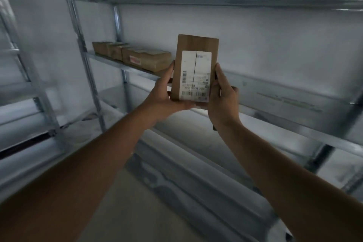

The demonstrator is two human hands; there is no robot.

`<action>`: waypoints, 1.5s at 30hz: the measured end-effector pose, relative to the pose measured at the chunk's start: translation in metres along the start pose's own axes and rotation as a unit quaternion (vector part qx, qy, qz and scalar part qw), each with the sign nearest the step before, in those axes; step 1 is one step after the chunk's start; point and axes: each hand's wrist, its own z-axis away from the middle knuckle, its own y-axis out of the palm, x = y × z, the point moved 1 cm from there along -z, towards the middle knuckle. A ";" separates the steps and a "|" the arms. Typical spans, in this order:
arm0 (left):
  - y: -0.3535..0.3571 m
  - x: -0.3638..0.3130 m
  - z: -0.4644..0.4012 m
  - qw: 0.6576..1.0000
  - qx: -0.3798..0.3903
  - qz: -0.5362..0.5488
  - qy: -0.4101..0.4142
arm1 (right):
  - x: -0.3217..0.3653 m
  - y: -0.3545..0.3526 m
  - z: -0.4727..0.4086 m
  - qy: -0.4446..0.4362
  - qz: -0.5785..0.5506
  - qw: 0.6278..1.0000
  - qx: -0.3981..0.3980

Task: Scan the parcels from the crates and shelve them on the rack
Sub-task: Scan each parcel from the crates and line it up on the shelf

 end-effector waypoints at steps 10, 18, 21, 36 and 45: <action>-0.099 0.105 -0.110 0.998 -0.015 -0.052 0.028 | -0.022 0.154 -0.096 0.001 -0.006 1.000 -0.008; -0.170 0.168 -0.209 0.993 0.062 -0.062 0.075 | -0.018 0.247 -0.155 0.035 0.052 0.995 -0.079; -0.177 0.177 -0.241 0.989 0.079 -0.067 0.101 | -0.022 0.262 -0.176 0.051 0.077 0.990 -0.104; -0.171 0.199 -0.382 0.968 0.146 -0.162 0.126 | -0.067 0.270 -0.298 0.128 0.133 0.980 -0.072; -0.169 0.226 -0.438 0.964 0.184 -0.182 0.064 | -0.086 0.280 -0.340 0.197 0.136 0.970 -0.041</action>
